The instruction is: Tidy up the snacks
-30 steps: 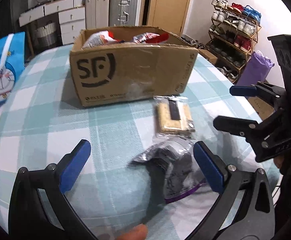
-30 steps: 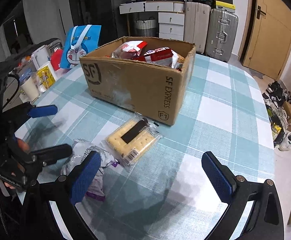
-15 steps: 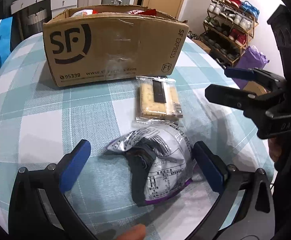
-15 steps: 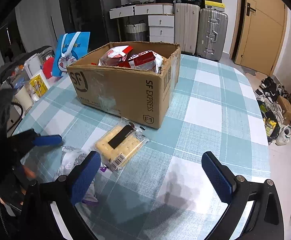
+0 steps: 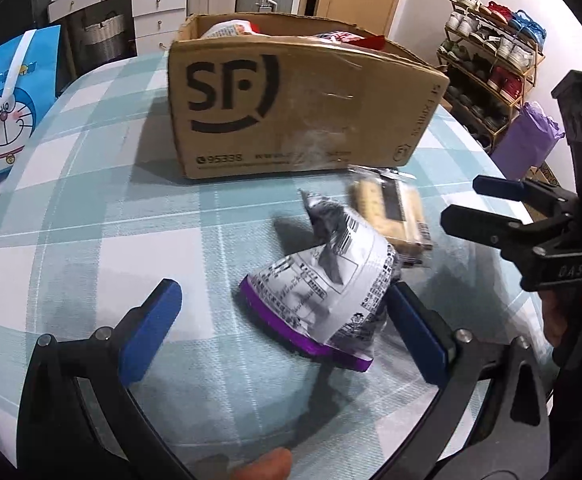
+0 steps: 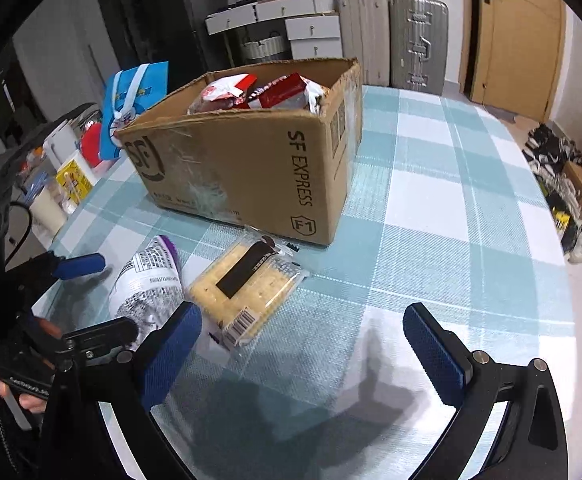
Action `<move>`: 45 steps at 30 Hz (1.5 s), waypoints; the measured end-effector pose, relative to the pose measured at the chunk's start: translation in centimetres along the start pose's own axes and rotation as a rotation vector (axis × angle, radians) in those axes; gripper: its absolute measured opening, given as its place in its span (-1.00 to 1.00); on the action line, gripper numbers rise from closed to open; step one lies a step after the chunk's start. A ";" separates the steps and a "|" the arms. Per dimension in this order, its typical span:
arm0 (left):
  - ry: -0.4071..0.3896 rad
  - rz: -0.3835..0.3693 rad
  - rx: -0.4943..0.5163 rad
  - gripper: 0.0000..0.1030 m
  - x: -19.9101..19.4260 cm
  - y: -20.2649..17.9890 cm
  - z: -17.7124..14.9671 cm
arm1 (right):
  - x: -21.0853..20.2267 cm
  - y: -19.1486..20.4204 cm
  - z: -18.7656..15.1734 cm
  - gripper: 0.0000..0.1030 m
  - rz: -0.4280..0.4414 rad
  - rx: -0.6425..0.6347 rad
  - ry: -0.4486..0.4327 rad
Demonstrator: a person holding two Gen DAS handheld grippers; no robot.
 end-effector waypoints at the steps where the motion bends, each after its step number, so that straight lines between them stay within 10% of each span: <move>1: 0.003 0.003 -0.001 0.99 0.2 0.1 0.1 | 0.3 0.0 0.0 0.99 0.001 0.010 0.002; 22: 0.024 0.003 0.027 0.99 -0.3 3.3 -0.1 | 6.7 1.5 1.8 0.99 -0.107 0.101 0.051; 45: 0.024 -0.070 0.129 0.99 -0.7 -0.4 -1.5 | 3.7 -1.4 -1.3 0.99 -0.201 -0.013 0.087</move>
Point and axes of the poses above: each gripper's, at about its wrist camera, not at the fingertips, and x roughly the way its jaws point, y to its left, z to its top, the point moved 10 cm from there along x, roughly the way its jaws point, and after that the axes turned 7 degrees about z, right-handed, at the moved point
